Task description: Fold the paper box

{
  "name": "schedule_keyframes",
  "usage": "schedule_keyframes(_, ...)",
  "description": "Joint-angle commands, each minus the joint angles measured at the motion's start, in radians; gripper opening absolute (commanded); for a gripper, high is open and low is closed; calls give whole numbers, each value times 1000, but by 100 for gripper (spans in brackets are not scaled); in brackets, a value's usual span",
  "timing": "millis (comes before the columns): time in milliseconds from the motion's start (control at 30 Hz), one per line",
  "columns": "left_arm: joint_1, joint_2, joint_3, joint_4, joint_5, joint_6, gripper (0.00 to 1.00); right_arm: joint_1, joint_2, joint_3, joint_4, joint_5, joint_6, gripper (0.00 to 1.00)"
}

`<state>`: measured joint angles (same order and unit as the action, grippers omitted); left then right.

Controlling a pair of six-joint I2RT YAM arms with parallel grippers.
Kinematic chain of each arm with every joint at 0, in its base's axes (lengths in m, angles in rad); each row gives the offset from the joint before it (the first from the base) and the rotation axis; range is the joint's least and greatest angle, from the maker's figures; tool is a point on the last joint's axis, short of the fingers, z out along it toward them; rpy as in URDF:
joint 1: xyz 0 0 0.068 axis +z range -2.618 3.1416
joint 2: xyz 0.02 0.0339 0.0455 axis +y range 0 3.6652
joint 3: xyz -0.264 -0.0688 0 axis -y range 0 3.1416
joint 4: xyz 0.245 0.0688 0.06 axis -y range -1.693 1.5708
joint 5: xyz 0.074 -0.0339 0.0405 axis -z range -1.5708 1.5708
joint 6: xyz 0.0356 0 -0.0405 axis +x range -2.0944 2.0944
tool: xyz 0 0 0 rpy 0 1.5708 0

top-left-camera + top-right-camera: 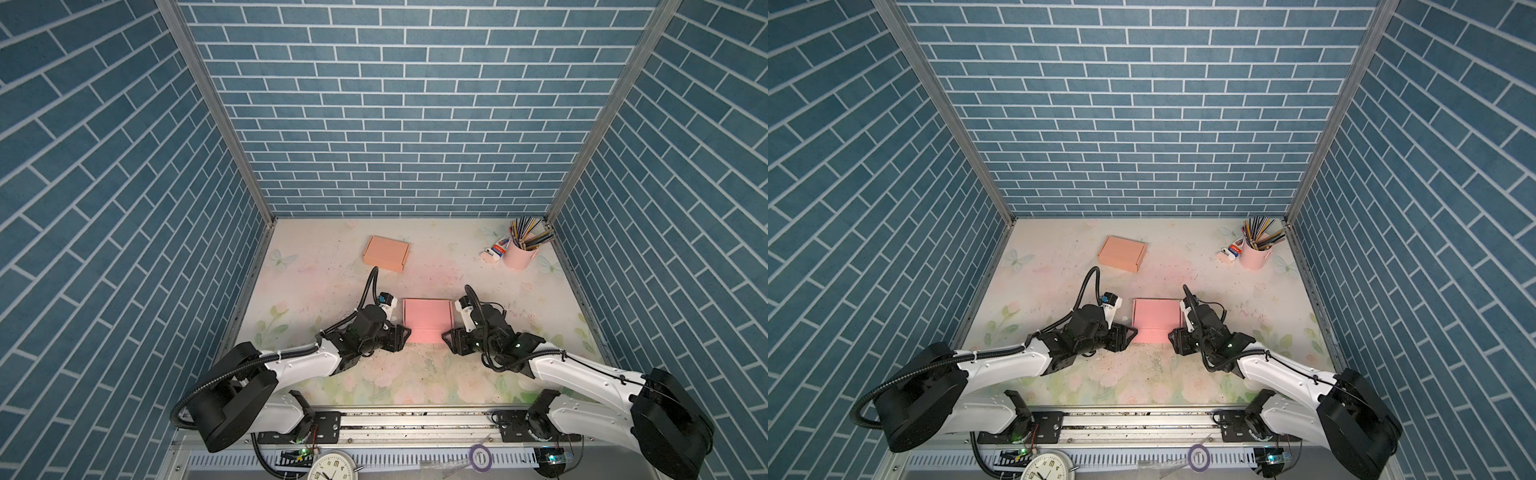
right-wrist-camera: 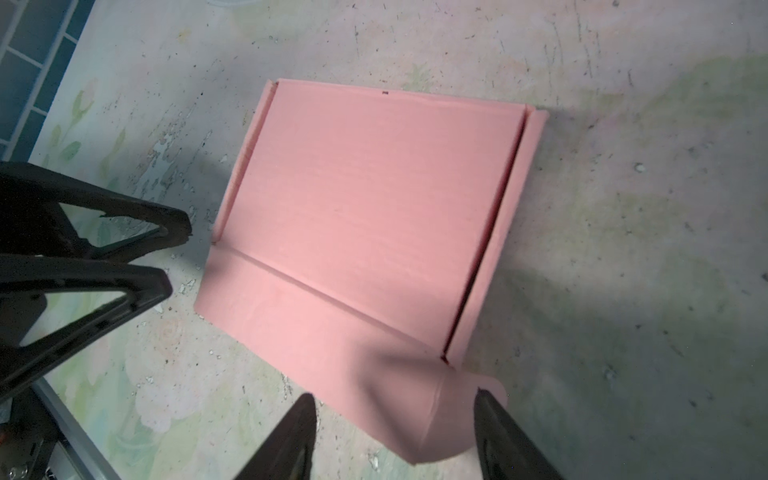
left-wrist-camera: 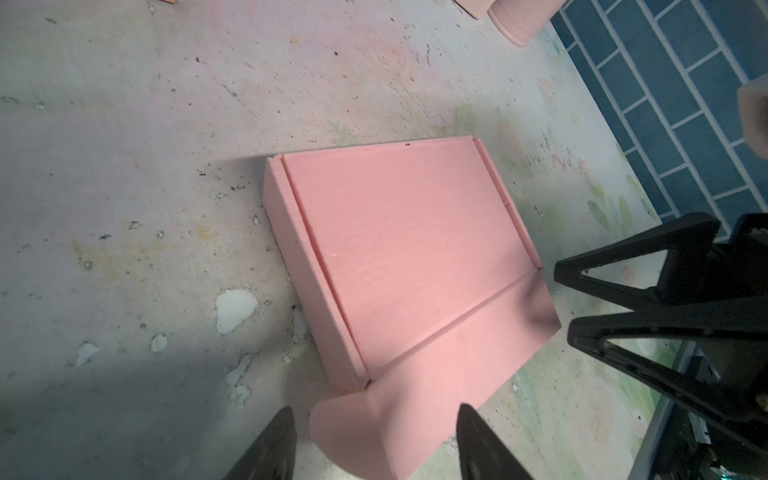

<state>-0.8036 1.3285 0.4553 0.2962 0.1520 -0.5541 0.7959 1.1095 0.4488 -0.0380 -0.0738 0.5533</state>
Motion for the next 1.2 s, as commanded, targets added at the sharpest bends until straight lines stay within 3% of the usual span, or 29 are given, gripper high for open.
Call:
schedule_keyframes(0, -16, -13, -9, -5, -1, -12, 62, 11, -16, -13, -19, 25, 42, 62)
schedule_keyframes(633, -82, 46, -8, 57, 10, -58, 59, 42, 71, -10, 41, 9, 55, 62)
schedule_keyframes(1167, -107, 28, -23, 79, 17, -89, 56, 78, 54, 10, 32, 24, 69, 62)
